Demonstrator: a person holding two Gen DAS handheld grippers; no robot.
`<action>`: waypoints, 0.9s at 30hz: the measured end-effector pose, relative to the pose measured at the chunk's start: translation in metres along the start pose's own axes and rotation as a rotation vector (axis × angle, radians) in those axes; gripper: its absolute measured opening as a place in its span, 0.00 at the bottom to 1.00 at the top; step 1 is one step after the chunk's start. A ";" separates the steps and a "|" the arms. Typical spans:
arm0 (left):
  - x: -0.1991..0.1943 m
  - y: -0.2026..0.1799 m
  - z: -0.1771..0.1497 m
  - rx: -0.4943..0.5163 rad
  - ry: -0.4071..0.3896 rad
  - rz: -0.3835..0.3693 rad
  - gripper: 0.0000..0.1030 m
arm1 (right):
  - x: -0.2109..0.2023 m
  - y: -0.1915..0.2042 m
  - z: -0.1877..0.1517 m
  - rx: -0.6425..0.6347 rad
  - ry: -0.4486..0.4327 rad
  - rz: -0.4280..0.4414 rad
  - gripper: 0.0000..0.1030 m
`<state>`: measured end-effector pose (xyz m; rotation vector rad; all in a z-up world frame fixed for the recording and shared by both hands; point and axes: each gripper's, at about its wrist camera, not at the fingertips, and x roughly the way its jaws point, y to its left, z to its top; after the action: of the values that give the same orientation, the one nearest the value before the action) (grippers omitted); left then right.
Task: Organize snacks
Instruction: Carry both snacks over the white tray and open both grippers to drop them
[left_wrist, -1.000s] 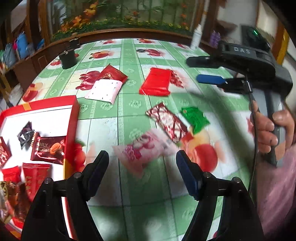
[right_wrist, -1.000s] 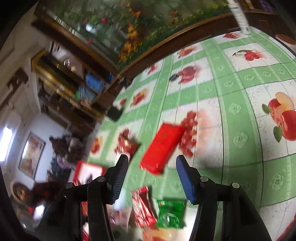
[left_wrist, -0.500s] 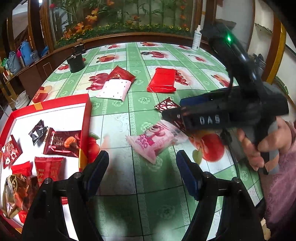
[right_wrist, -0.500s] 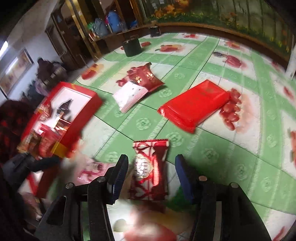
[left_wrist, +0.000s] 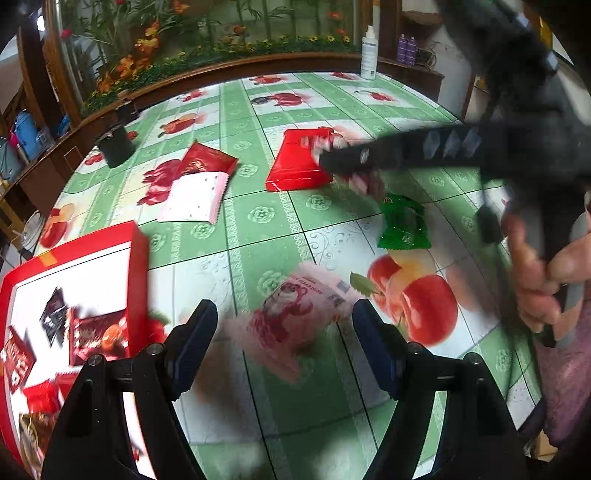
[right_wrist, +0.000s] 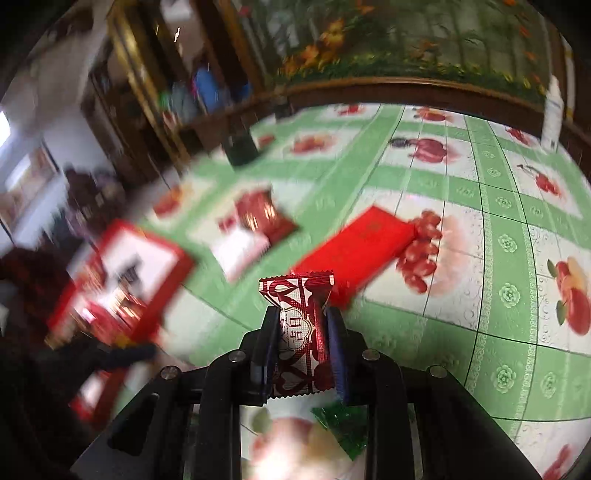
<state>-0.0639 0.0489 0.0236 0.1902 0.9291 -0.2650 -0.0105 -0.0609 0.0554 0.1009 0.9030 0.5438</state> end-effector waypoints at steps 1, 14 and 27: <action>0.004 0.000 0.001 0.000 0.007 0.000 0.73 | -0.002 -0.005 0.002 0.028 -0.009 0.019 0.25; 0.010 0.001 -0.003 -0.051 0.003 -0.039 0.36 | 0.001 -0.043 0.006 0.247 0.007 0.074 0.25; -0.003 -0.006 -0.007 -0.107 -0.037 -0.081 0.32 | 0.005 -0.045 0.005 0.255 0.019 0.079 0.25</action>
<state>-0.0729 0.0451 0.0215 0.0495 0.9133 -0.2921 0.0141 -0.0965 0.0418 0.3639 0.9866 0.5016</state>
